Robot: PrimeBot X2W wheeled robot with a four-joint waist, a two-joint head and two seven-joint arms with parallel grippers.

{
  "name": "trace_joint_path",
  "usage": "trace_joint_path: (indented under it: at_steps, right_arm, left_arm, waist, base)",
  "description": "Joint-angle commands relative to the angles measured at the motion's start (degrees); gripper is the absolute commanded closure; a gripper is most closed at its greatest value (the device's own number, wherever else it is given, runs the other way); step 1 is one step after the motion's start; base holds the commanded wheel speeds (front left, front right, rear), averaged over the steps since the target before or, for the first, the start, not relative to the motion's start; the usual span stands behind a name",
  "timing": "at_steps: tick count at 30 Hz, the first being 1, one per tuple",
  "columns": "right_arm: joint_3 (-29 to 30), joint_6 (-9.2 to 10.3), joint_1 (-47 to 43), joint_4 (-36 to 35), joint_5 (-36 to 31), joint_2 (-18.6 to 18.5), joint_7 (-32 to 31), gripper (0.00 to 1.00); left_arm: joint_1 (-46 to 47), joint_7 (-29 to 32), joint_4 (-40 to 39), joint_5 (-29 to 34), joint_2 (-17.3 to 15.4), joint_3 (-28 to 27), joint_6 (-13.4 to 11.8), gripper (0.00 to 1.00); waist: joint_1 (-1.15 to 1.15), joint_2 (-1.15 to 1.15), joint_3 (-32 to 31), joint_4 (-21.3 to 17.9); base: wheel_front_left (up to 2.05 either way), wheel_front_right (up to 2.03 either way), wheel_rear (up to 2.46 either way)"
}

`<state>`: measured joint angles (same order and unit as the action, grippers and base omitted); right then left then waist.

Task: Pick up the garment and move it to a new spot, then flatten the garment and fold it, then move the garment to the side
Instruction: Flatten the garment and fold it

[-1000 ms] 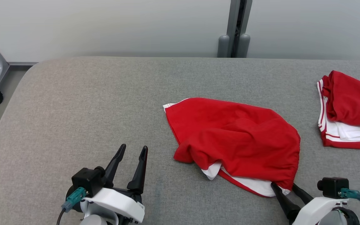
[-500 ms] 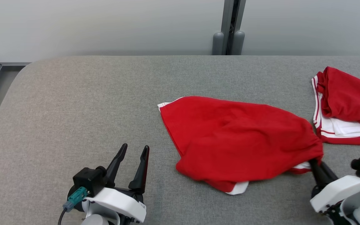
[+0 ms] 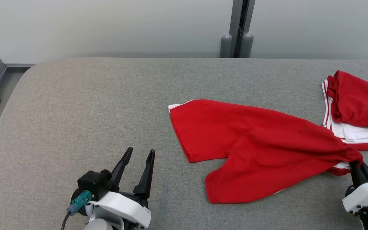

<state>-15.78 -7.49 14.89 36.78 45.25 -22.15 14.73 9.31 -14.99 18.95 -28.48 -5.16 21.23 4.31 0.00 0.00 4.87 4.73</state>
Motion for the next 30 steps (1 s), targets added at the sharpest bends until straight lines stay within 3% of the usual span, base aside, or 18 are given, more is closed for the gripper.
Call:
trace_joint_path:
  at_steps: [1,14,23,25,26,30]
  right_arm:
    - [0.7,-0.02,-0.5,0.8,-0.6,0.1,0.5,1.00]
    - [10.0,-0.01,-2.6,2.5,-8.7,3.7,0.5,1.00]
    - [8.6,-0.02,-3.9,0.2,-7.9,5.1,-1.2,1.00]
    - [8.7,-0.02,-4.0,0.5,-8.2,5.3,-2.0,0.57]
    - [8.9,-0.02,-4.0,0.7,-8.4,5.3,-2.4,0.00]
    - [9.6,-0.02,-4.0,1.7,-10.0,4.9,-2.8,0.00]
  left_arm:
    - [0.3,-0.2,0.0,0.0,-0.5,-0.2,0.1,0.00]
    - [-0.1,0.0,-0.2,-0.3,-0.9,0.2,-0.3,0.00]
    - [-0.1,0.2,-0.4,-0.3,-0.7,1.1,-0.5,0.00]
    - [0.2,0.2,-0.4,-0.4,-0.7,1.2,-0.5,0.00]
    - [0.3,0.2,-0.3,-0.5,-0.7,1.3,-0.4,0.00]
    - [0.4,0.2,-0.2,-0.7,-0.7,1.3,-0.5,0.00]
  waist:
    - [0.00,0.00,-0.1,0.1]
    - [0.00,0.00,-0.7,-0.7]
    - [0.00,0.00,-0.8,-1.1]
    - [0.00,0.00,-0.7,-1.0]
    - [0.00,0.00,-0.7,-1.0]
    - [0.00,0.00,-0.7,-0.8]
  base:
    - [0.00,0.00,0.00]
    - [0.00,0.00,0.00]
    - [0.00,0.00,0.00]
    - [0.00,0.00,0.00]
    - [0.00,0.00,0.00]
    - [0.00,0.00,0.00]
